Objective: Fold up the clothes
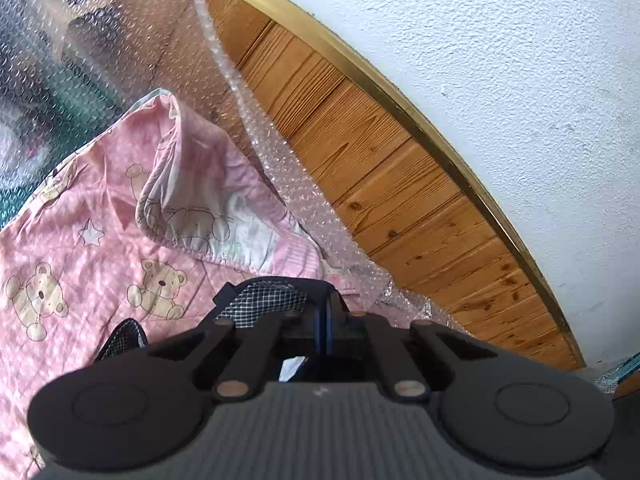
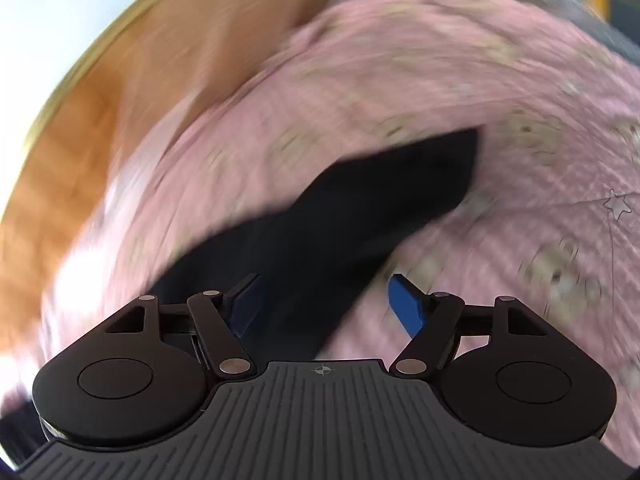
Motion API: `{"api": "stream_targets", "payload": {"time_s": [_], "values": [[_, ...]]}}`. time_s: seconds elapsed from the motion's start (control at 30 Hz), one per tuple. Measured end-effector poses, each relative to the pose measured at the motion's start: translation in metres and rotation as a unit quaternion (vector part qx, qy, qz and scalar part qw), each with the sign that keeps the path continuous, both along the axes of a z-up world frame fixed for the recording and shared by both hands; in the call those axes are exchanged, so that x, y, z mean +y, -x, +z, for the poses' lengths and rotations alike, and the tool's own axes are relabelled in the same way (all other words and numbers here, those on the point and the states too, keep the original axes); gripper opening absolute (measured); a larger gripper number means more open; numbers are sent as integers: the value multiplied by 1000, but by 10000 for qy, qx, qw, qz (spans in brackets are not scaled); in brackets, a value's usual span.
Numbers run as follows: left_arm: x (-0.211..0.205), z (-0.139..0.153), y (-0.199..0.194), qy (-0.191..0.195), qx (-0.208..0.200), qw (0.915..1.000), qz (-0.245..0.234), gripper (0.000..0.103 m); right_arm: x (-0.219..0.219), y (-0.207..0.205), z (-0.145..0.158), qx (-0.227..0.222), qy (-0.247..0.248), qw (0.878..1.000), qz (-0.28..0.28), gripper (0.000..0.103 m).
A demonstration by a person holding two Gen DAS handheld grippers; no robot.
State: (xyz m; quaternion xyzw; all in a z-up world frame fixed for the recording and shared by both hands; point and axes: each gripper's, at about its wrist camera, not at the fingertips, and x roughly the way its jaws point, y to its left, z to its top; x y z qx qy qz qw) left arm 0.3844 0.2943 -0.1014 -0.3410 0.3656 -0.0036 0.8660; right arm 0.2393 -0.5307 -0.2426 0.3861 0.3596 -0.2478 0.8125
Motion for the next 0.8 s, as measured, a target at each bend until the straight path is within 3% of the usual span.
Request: {"api": "stream_targets", "payload": {"time_s": [0.1,0.17,0.2,0.23,0.3,0.37,0.43,0.5,0.57,0.6,0.67,0.73,0.8], "values": [[2,-2,-5,-41,-39,9998,165,3,-39,-15,-20,101,-216,9985,-484,78],[5,0,-9,-79,-90,9995,276,3,-52,-28,-33,317,-255,9982,-444,62],[7,1,-12,-60,-152,9994,312,3,-52,-37,-34,396,-146,9988,-268,27],[8,4,-15,-63,-228,9991,344,3,-52,-45,-33,453,-13,9989,-86,0],[11,11,-23,-51,-432,9982,412,3,-45,-63,-19,314,495,9977,328,0],[12,15,-34,-73,-550,9973,485,3,-42,-74,11,-176,978,9938,495,0],[7,5,-45,-208,-329,9978,530,5,-45,-85,35,-508,1322,9892,377,0],[2,-5,-56,-356,-72,9977,572,22,-49,-99,38,-384,1410,9886,366,0],[-4,-13,-51,-469,211,9980,378,44,-53,-115,28,0,1327,9901,456,23],[-5,-12,-43,-494,262,9982,212,48,-53,-119,25,159,1292,9902,507,33],[-3,-2,-19,-617,257,9977,-63,61,-34,-87,31,124,1289,9893,677,39],[-4,5,16,-926,351,9943,-393,70,-15,-55,38,89,1285,9880,847,60],[-8,6,60,-1387,580,9850,-848,74,4,-23,44,54,1282,9865,1016,62]]}}
